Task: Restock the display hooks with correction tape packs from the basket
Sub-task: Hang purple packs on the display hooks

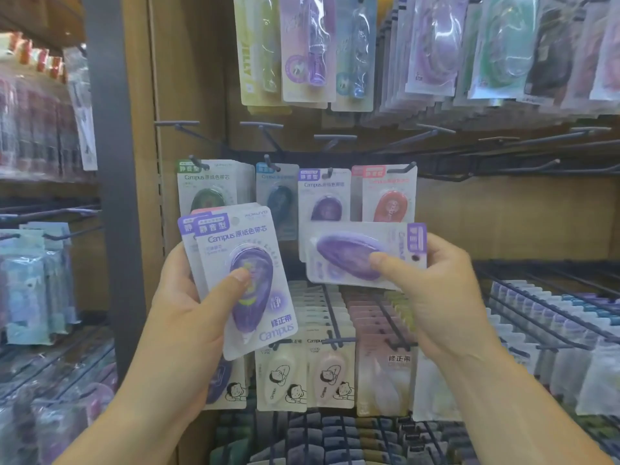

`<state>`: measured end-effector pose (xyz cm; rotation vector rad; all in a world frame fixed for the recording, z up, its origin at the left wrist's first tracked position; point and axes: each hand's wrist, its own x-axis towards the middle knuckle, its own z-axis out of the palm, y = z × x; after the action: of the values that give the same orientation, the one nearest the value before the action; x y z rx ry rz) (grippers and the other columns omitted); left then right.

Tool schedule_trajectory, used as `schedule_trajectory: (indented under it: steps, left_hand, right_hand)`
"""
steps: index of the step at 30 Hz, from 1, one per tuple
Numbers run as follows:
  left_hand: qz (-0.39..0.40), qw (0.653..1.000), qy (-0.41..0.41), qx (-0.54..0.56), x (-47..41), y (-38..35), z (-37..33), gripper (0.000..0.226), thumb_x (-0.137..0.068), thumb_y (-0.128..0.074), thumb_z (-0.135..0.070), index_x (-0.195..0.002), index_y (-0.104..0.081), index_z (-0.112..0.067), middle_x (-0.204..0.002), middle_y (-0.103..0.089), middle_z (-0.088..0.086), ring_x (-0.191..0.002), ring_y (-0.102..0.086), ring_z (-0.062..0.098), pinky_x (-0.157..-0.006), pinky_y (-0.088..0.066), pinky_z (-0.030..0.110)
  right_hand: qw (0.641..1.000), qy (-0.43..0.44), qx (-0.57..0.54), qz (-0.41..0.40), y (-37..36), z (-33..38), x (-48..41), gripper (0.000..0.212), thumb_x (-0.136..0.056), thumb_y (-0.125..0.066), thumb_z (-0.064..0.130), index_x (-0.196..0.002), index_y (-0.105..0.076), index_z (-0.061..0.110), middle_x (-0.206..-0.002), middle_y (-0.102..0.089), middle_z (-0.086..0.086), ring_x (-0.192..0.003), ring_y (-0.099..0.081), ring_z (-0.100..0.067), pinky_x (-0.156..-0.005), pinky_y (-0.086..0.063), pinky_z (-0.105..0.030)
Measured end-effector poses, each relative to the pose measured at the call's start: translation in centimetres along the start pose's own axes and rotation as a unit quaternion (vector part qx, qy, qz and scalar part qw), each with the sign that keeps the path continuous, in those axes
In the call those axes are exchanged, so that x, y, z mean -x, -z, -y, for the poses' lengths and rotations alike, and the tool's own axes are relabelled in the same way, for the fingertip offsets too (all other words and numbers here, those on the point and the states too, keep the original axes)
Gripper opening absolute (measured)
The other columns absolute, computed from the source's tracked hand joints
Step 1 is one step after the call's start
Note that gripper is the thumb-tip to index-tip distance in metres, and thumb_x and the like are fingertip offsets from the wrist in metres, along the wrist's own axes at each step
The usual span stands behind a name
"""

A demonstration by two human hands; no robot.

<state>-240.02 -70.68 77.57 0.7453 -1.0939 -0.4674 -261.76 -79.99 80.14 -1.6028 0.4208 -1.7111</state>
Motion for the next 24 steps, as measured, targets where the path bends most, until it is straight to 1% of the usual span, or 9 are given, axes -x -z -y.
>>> schedule_trajectory:
  steps: [4, 7, 10, 12, 15, 17, 19, 21, 24]
  left_hand:
    - [0.009, 1.0, -0.003, -0.005, -0.1, -0.6, 0.4, 0.045, -0.088, -0.066, -0.025, -0.132, -0.061, -0.035, -0.118, -0.078, -0.007, -0.104, -0.077, 0.018, -0.073, -0.066, 0.035]
    - [0.012, 1.0, 0.008, 0.007, -0.2, -1.3, 0.6, 0.039, -0.099, -0.061, -0.011, -0.132, -0.061, -0.031, -0.117, -0.079, -0.005, -0.102, -0.078, 0.019, -0.069, -0.065, 0.035]
    - [0.014, 1.0, 0.011, 0.006, -0.1, -1.5, 0.7, 0.04, -0.101, -0.06, -0.009, -0.135, -0.06, -0.029, -0.117, -0.079, -0.005, -0.102, -0.078, 0.019, -0.068, -0.065, 0.034]
    - [0.012, 1.0, 0.008, 0.006, -0.1, -1.4, 0.7, 0.04, -0.101, -0.06, -0.01, -0.135, -0.06, -0.031, -0.117, -0.079, -0.006, -0.102, -0.078, 0.018, -0.069, -0.065, 0.034]
    - [0.006, 1.0, 0.004, 0.015, -0.1, -0.9, 0.3, 0.04, -0.101, -0.059, -0.009, -0.135, -0.06, -0.032, -0.118, -0.078, -0.005, -0.102, -0.078, 0.018, -0.068, -0.066, 0.037]
    - [0.0, 1.0, 0.0, 0.012, -0.1, -0.3, 0.0, 0.041, -0.1, -0.06, -0.01, -0.135, -0.06, -0.032, -0.119, -0.078, -0.005, -0.105, -0.077, 0.02, -0.07, -0.066, 0.039]
    - [-0.006, 1.0, -0.003, 0.012, 0.0, 0.2, -0.2, 0.043, -0.094, -0.064, -0.016, -0.134, -0.061, -0.033, -0.119, -0.078, -0.004, -0.105, -0.077, 0.02, -0.068, -0.066, 0.038]
    - [-0.008, 1.0, -0.005, 0.011, 0.1, 0.7, -0.4, 0.043, -0.091, -0.065, -0.019, -0.132, -0.062, -0.033, -0.118, -0.078, -0.004, -0.104, -0.077, 0.02, -0.066, -0.065, 0.035]
    - [-0.011, 1.0, -0.007, 0.013, 0.2, 1.1, -0.7, 0.049, -0.086, -0.066, -0.023, -0.133, -0.061, -0.031, -0.116, -0.079, -0.004, -0.103, -0.077, 0.02, -0.067, -0.065, 0.033]
  right_hand:
    - [1.0, 0.001, -0.011, -0.019, 1.1, 0.4, -0.4, 0.033, -0.08, -0.077, -0.009, -0.106, -0.072, 0.01, -0.094, -0.079, -0.004, -0.083, -0.075, -0.018, -0.067, -0.057, -0.027]
    - [0.998, 0.008, -0.051, -0.024, 0.9, 0.7, -0.9, 0.044, -0.08, -0.078, -0.009, -0.116, -0.066, 0.013, -0.104, -0.078, -0.004, -0.093, -0.075, -0.021, -0.071, -0.059, -0.029]
    - [0.994, 0.007, -0.111, 0.002, -0.1, 1.1, -1.8, 0.034, -0.077, -0.081, -0.002, -0.106, -0.07, 0.012, -0.101, -0.078, -0.007, -0.091, -0.074, -0.022, -0.07, -0.059, -0.029]
    - [0.991, 0.002, -0.129, 0.024, -1.1, 1.1, -2.7, 0.023, -0.081, -0.077, 0.005, -0.103, -0.073, 0.009, -0.102, -0.078, -0.01, -0.093, -0.074, -0.025, -0.075, -0.059, -0.036]
    - [0.998, 0.005, -0.041, 0.049, -3.0, 1.2, -4.3, 0.016, -0.098, -0.065, 0.014, -0.112, -0.072, 0.008, -0.105, -0.078, -0.009, -0.098, -0.075, -0.027, -0.087, -0.059, -0.045]
    - [0.996, 0.019, 0.038, 0.072, -4.1, 1.4, -5.3, 0.018, -0.1, -0.065, 0.023, -0.114, -0.071, 0.014, -0.106, -0.079, -0.004, -0.101, -0.074, -0.025, -0.093, -0.058, -0.05]
    - [0.994, 0.018, 0.072, 0.075, -4.8, 1.4, -6.0, 0.016, -0.097, -0.069, 0.028, -0.111, -0.071, 0.02, -0.105, -0.079, -0.001, -0.099, -0.075, -0.023, -0.092, -0.059, -0.053]
    - [0.995, 0.007, 0.074, 0.062, -5.1, 1.3, -6.3, 0.019, -0.095, -0.073, 0.03, -0.11, -0.072, 0.019, -0.101, -0.079, 0.001, -0.095, -0.076, -0.021, -0.088, -0.061, -0.051]
    - [0.997, -0.019, 0.048, 0.057, -5.2, 0.9, -6.0, 0.02, -0.096, -0.071, 0.027, -0.109, -0.074, 0.012, -0.099, -0.08, 0.0, -0.092, -0.077, -0.019, -0.081, -0.06, -0.04]
